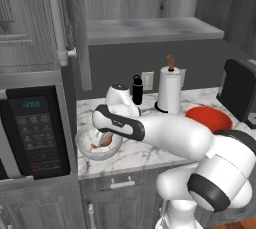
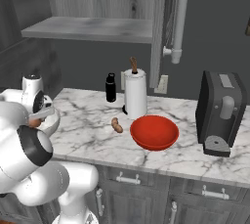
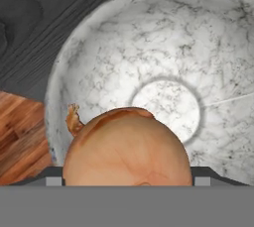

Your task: Pick both bowls and place them on the counter. Then place the onion in one bowl and place the potato in the other bowl.

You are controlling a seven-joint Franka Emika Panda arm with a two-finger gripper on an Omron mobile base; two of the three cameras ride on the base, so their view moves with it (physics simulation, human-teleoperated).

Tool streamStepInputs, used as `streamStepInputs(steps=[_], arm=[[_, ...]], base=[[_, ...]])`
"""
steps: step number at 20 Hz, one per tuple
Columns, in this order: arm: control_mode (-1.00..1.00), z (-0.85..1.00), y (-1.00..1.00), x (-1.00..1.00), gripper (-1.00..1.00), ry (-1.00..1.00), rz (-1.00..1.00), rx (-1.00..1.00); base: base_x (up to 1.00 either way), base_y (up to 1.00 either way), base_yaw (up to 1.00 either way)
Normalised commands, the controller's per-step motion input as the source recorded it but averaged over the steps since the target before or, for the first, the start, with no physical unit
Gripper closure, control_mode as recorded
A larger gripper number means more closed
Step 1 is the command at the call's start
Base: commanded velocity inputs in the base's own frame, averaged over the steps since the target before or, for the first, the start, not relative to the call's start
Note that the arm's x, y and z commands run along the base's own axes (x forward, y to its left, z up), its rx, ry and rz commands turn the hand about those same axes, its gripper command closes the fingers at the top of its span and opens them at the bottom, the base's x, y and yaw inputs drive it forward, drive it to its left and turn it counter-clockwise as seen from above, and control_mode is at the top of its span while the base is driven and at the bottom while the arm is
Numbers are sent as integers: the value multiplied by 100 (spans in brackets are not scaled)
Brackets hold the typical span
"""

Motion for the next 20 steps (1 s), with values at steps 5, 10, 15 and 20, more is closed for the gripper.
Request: streamStepInputs(steps=[5, 10, 15, 20], arm=[[-100, -19, 0, 18, 100, 0, 3, 0], [-100, -18, 0, 13, 100, 0, 2, 0], [-100, -16, 1, 4, 100, 0, 1, 0], [-100, -6, 2, 1, -100, 0, 1, 0]], base=[[0, 0, 0], [0, 0, 0], [0, 0, 0], [0, 0, 0]])
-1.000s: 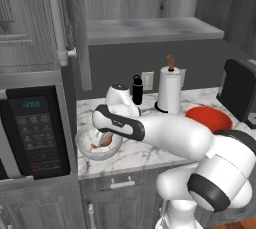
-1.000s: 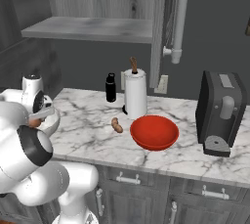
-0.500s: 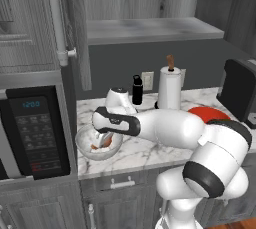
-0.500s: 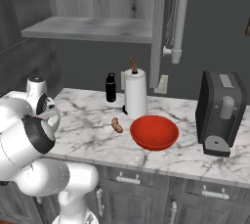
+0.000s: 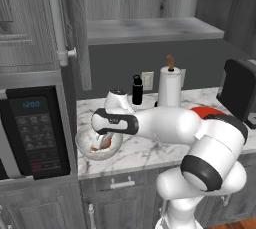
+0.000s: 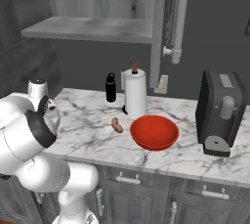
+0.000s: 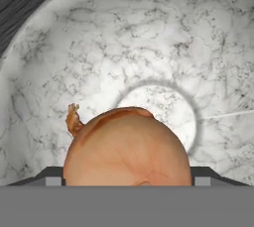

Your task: Pick both bowls and place them on the counter. Then place the onion in one bowl and place the potato in the other bowl.

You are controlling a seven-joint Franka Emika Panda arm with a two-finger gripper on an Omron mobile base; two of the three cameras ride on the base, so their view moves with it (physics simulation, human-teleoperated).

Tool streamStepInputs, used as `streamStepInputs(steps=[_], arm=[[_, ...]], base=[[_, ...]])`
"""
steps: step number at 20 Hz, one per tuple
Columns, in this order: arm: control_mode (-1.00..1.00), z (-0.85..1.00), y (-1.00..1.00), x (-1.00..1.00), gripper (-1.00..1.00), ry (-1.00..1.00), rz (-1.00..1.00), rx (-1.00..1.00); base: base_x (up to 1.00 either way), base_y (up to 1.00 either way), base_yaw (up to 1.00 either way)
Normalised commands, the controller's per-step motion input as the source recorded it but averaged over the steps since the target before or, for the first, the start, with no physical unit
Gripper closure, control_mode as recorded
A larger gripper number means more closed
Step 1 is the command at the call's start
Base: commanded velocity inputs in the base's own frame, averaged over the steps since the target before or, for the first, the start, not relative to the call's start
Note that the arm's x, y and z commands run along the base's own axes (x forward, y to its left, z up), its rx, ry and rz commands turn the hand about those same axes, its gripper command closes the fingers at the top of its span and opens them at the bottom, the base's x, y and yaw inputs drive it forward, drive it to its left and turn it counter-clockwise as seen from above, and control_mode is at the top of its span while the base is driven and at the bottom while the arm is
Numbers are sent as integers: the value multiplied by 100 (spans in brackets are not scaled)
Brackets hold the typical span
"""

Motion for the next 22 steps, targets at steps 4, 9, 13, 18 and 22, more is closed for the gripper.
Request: streamStepInputs(steps=[4, 9, 13, 18, 22], arm=[[-100, 0, 0, 0, -100, 0, 0, 0], [-100, 21, 0, -1, -100, 0, 0, 0], [-100, 51, 0, -7, -100, -1, 0, 0], [-100, 69, -6, -18, -100, -3, -1, 0], [-100, 52, -30, -24, -100, -4, -5, -3]], base=[[0, 0, 0], [0, 0, 0], [0, 0, 0], [0, 0, 0], [0, 0, 0]])
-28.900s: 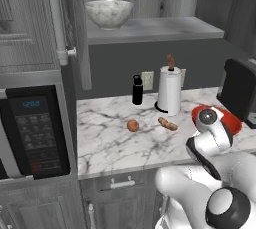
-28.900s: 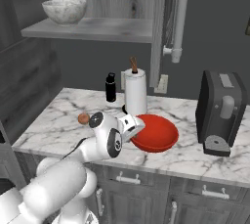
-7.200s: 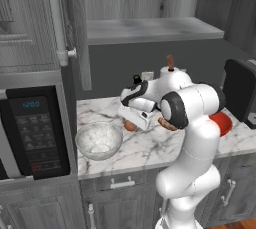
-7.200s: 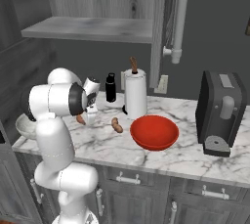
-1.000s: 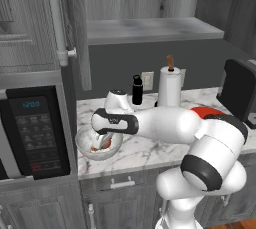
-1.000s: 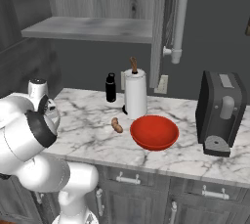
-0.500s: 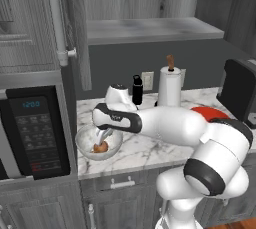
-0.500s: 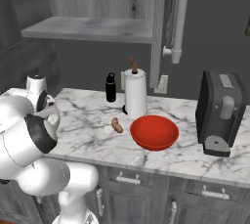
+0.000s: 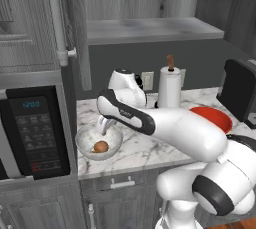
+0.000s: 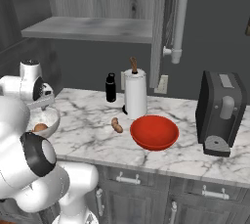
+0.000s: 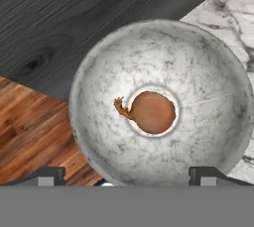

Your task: Pick both bowls and place them on the counter. Then place the onion in one bowl and place the potato in the other bowl.

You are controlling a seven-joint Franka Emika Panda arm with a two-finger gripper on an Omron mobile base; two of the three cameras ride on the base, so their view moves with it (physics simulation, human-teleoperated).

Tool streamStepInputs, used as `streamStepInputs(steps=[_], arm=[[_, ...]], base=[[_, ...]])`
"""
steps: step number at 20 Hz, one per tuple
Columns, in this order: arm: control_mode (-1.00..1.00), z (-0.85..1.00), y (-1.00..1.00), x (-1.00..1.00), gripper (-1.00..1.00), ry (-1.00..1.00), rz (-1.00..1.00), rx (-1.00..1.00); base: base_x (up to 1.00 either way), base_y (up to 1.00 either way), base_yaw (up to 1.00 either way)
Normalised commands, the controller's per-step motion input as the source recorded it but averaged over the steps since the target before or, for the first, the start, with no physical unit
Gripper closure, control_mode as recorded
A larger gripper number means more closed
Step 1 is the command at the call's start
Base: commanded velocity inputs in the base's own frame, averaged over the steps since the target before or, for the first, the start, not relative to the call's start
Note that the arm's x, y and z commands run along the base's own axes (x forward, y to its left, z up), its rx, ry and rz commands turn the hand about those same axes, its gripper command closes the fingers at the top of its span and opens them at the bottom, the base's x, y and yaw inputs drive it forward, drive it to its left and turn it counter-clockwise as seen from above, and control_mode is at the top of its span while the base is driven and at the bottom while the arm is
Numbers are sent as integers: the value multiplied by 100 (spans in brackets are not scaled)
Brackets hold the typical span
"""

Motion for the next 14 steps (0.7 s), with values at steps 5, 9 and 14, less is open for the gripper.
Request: streamStepInputs(steps=[5, 9, 14], arm=[[-100, 26, -52, -25, -100, -10, -6, -9], [-100, 37, -69, -15, -100, -7, -9, -5], [-100, 41, -78, -4, -100, 0, -10, 0]], base=[[0, 0, 0], [0, 0, 0], [0, 0, 0]])
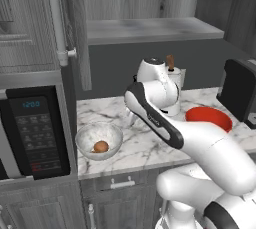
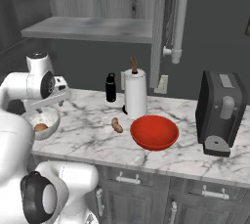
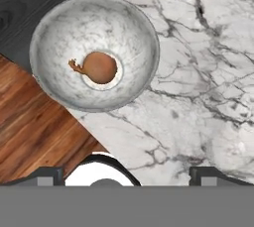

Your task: Pick both bowls and place them on the counter. Then place the onion in one bowl and place the potato in the other bowl.

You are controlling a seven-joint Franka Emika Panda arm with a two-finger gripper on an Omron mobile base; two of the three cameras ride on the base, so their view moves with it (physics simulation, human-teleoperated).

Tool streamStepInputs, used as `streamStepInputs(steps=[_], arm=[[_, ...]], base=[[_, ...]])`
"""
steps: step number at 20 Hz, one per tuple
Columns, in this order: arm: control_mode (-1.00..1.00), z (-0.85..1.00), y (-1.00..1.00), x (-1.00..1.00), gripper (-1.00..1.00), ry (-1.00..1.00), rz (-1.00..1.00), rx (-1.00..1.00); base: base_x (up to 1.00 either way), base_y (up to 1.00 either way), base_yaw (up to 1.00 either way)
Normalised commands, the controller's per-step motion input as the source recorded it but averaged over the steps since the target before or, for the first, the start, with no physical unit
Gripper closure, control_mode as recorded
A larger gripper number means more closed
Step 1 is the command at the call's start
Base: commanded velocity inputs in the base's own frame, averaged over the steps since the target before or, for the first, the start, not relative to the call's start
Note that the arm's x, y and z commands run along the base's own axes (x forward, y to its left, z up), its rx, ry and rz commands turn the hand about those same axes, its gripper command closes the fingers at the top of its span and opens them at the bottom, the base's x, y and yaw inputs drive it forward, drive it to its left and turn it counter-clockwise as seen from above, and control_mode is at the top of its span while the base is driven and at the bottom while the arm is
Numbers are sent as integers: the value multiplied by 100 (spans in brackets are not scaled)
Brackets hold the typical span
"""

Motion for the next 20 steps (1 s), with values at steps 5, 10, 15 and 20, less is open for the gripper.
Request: streamStepInputs(steps=[5, 10, 15, 20], arm=[[-100, 13, -86, 0, -100, 0, -11, 0], [-100, -4, -76, 0, -100, 0, -12, 0], [-100, -13, -61, 2, -100, 0, -16, 0], [-100, -10, -48, 15, -100, 0, -17, 0]], base=[[0, 0, 0], [0, 0, 0], [0, 0, 0], [0, 0, 0]])
